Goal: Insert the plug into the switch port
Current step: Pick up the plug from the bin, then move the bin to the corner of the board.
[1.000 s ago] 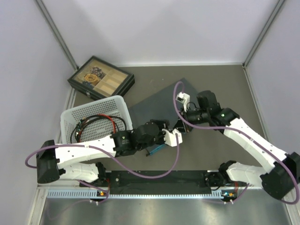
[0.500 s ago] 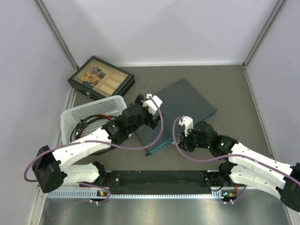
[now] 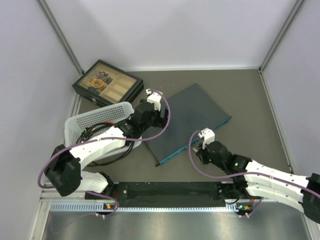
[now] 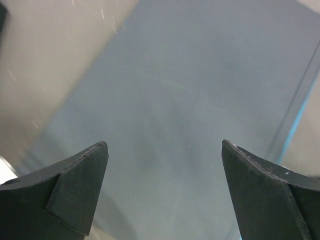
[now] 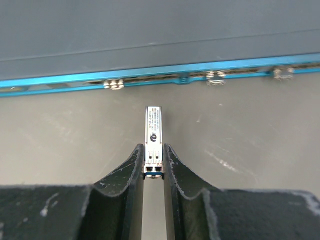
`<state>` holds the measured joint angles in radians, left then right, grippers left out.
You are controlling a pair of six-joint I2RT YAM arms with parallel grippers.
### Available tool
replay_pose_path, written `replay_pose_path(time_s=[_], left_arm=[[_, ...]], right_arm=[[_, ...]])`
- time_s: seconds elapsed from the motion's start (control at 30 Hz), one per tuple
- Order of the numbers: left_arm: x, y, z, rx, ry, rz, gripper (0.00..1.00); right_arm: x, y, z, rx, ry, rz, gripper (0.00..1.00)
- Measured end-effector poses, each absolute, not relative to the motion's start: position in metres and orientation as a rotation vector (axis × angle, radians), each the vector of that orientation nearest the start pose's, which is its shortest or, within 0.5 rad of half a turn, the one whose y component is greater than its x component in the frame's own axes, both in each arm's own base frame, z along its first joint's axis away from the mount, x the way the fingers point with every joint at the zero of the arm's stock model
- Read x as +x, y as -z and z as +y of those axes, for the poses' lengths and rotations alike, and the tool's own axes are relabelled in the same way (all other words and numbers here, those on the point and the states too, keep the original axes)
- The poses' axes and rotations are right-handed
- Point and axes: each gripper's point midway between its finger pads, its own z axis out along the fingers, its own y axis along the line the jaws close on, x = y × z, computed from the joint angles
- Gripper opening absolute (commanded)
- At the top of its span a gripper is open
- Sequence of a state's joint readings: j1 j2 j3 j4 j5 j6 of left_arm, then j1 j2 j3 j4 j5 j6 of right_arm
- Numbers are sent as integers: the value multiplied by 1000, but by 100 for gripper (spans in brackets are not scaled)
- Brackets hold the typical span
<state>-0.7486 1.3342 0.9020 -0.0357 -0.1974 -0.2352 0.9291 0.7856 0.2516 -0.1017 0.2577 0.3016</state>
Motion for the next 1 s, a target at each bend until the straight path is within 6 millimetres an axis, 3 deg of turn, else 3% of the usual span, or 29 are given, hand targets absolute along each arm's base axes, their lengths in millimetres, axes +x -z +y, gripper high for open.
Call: replay_pose_path(time_s=[0.2, 0.33, 0.47, 0.7, 1.0], left_arm=[[294, -154, -257, 234, 426, 2173, 99], [279, -134, -239, 48, 332, 2276, 99], [277, -117, -216, -171, 183, 2343, 99], [262, -100, -218, -364, 67, 2361, 98], [253, -86, -198, -552, -28, 2336, 98]], right_arm=[[183, -56, 174, -474, -386, 2103, 0], [187, -67, 174, -443, -395, 2062, 0], [187, -69, 174, -442, -397, 2054, 0], [188, -76, 175, -456, -408, 2023, 0], [186, -85, 180, -469, -471, 1952, 0]])
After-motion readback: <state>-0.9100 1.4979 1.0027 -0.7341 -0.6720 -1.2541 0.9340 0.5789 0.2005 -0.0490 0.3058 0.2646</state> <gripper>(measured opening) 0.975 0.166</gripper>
